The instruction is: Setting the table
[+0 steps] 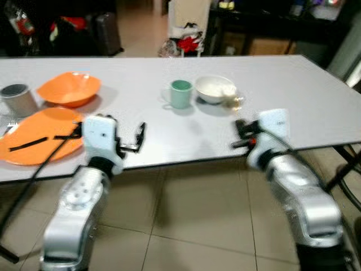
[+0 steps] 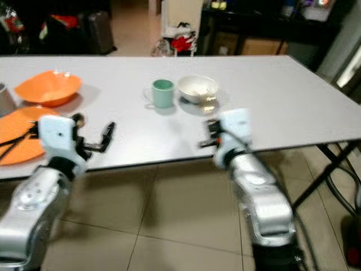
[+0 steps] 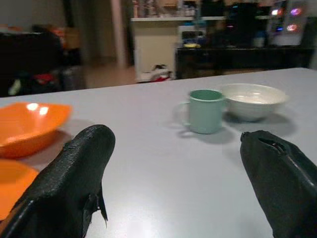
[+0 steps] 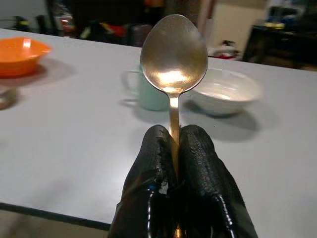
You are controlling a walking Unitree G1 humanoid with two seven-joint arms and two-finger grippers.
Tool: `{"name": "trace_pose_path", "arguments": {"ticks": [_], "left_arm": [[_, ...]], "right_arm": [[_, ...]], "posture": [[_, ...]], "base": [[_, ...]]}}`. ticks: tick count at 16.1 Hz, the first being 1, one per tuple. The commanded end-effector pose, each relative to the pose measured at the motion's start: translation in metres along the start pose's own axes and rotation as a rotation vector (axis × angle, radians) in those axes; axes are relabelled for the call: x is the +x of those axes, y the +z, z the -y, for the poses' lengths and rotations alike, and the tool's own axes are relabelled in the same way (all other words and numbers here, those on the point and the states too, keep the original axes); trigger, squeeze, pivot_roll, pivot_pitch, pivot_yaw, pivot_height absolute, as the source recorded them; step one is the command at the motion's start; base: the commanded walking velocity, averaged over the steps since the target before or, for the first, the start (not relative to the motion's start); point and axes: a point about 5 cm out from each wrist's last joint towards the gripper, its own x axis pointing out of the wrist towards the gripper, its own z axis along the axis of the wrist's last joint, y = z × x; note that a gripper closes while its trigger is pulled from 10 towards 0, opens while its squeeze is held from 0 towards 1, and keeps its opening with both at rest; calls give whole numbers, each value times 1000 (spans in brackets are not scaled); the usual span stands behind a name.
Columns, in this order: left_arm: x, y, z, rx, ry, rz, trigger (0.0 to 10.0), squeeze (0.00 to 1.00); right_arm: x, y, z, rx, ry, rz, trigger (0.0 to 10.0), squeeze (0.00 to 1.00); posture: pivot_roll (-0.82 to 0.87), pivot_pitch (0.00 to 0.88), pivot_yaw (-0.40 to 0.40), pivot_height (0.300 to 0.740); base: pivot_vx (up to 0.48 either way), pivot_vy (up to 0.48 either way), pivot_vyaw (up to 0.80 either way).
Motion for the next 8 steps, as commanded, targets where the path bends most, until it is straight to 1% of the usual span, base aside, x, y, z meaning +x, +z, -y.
{"name": "trace_pose_path", "arguments": {"ticks": [1, 8], "left_arm": [[3, 3, 7, -5, -29, 11, 10000, 0], [1, 2, 11, -13, -40, 1, 10000, 0]], "right_arm": [[-5, 1, 9, -7, -34, 8, 10000, 0], [-6, -3, 10, -14, -24, -14, 10000, 0]], "posture": [[-64, 0, -34, 740], [-64, 0, -29, 740]], "base": [[292, 0, 0], [290, 0, 0]]}}
